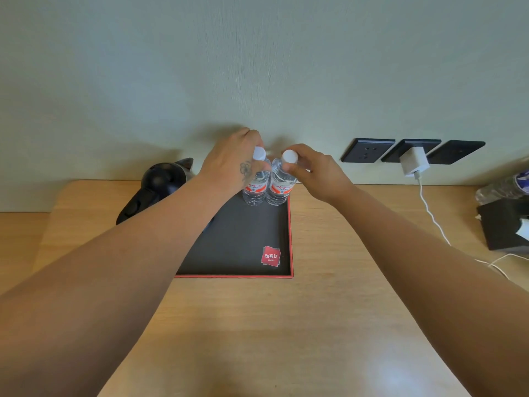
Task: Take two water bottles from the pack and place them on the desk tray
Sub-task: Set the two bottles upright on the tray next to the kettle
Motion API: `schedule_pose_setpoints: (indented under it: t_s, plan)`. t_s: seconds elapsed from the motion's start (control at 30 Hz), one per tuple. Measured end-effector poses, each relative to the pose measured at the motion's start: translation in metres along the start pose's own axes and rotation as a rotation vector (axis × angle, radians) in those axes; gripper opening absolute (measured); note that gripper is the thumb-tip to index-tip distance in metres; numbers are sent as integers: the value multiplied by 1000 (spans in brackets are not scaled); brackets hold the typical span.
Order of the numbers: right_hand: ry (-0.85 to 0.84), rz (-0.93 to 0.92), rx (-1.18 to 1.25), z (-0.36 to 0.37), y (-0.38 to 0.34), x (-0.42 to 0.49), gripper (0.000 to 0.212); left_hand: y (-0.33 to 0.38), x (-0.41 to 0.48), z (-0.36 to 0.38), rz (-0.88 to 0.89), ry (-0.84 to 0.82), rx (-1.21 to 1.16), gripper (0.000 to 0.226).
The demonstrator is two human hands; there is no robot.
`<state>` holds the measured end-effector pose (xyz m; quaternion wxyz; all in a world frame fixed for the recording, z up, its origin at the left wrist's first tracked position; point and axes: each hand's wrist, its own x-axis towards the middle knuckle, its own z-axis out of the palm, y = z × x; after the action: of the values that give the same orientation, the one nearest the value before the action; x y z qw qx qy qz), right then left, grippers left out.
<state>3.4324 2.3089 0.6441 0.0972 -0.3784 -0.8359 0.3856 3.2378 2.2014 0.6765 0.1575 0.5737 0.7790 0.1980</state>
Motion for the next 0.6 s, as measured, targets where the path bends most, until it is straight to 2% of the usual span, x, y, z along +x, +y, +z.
schedule_pose_setpoints:
  t_s: [0.6]
  plan:
    - [131, 72, 58, 10, -7, 0, 36, -1, -8, -1, -37, -38, -70, 37]
